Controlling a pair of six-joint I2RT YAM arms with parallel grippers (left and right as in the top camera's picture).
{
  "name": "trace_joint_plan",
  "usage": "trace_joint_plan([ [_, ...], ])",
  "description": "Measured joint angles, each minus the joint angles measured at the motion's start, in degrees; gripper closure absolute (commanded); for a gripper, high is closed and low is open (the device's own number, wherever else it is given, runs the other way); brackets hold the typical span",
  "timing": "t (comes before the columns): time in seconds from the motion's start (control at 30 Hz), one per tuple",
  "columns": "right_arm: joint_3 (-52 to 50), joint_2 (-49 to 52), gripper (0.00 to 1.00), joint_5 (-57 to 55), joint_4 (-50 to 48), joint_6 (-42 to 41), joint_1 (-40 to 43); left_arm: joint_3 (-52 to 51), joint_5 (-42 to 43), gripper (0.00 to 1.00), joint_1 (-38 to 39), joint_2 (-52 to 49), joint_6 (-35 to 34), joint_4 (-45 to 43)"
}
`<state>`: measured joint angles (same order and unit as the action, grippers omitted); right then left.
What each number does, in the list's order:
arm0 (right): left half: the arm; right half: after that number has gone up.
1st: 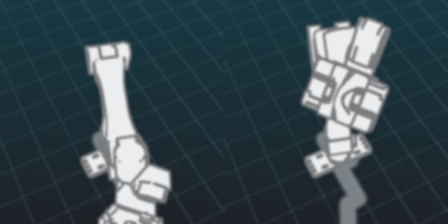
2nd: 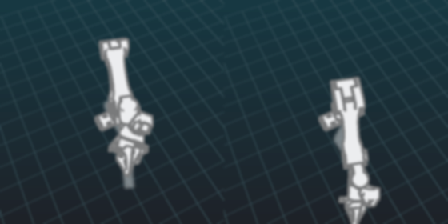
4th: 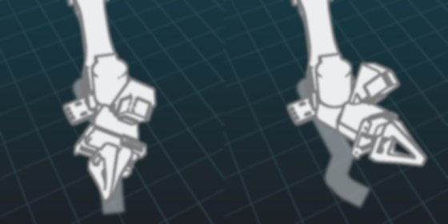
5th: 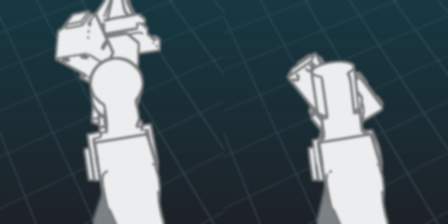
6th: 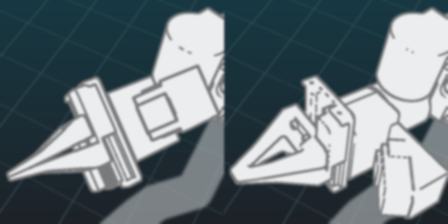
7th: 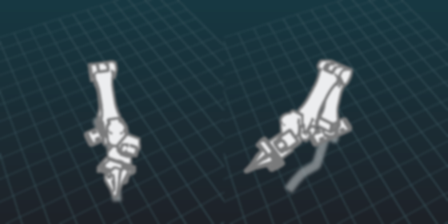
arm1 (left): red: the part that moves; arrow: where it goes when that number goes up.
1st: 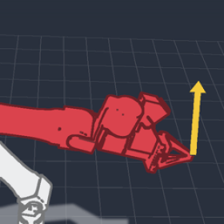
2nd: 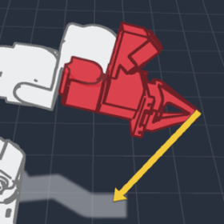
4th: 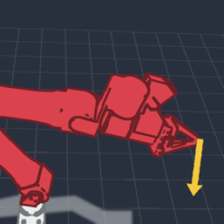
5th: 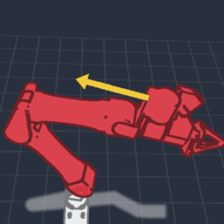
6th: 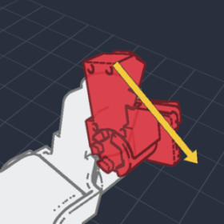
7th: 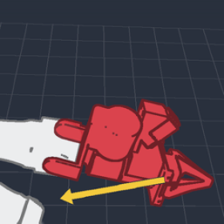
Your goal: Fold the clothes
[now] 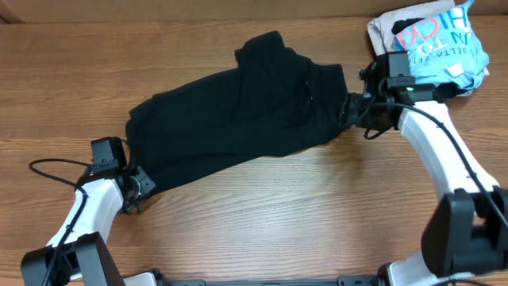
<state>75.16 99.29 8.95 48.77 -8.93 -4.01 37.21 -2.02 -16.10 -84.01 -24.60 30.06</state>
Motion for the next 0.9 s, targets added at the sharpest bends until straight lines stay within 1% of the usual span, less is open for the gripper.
trace_joint_plan([
  [0.23,-0.6,8.2,0.38,-0.7,-4.2,0.0,0.0,3.1,-1.6,0.96,-2.9,0.0,1.8,4.8],
  [0.37,-0.7,10.2,0.38,-1.5,-6.4,0.0,0.2,6.9,-3.7,0.96,-3.1,0.0,3.0,8.2],
  [0.53,-0.7,12.4,0.38,-1.4,-8.4,0.7,0.5,11.6,-5.0,0.96,-3.1,0.0,3.9,9.8],
  [0.6,-0.7,13.4,0.41,-0.6,-9.1,1.1,0.5,12.4,-5.3,0.96,-3.1,0.0,4.0,9.9],
  [0.63,-0.7,13.9,0.45,-0.2,-9.6,1.2,0.5,12.5,-5.4,0.96,-3.1,0.0,4.0,9.9],
  [0.67,-0.7,14.3,0.52,0.1,-10.1,1.5,0.5,12.5,-5.4,0.96,-3.1,0.0,4.0,10.1],
  [0.7,-0.7,14.8,0.61,0.5,-10.5,1.8,0.5,12.5,-5.6,0.96,-3.1,0.0,4.0,10.4],
  [0.73,-0.7,15.2,0.73,0.7,-10.7,1.9,0.5,12.5,-5.6,0.96,-3.1,0.0,4.0,10.6],
  [0.8,-0.7,15.5,0.93,1.0,-10.5,1.5,0.6,12.5,-5.6,0.96,-3.1,0.0,4.0,10.9],
  [0.83,-0.7,15.5,0.96,1.2,-10.4,1.3,0.7,12.5,-5.6,0.96,-3.1,0.0,4.0,11.3],
  [0.9,-0.7,15.5,0.96,1.6,-9.3,0.5,1.1,12.5,-5.7,0.96,-3.1,0.0,4.1,12.3],
])
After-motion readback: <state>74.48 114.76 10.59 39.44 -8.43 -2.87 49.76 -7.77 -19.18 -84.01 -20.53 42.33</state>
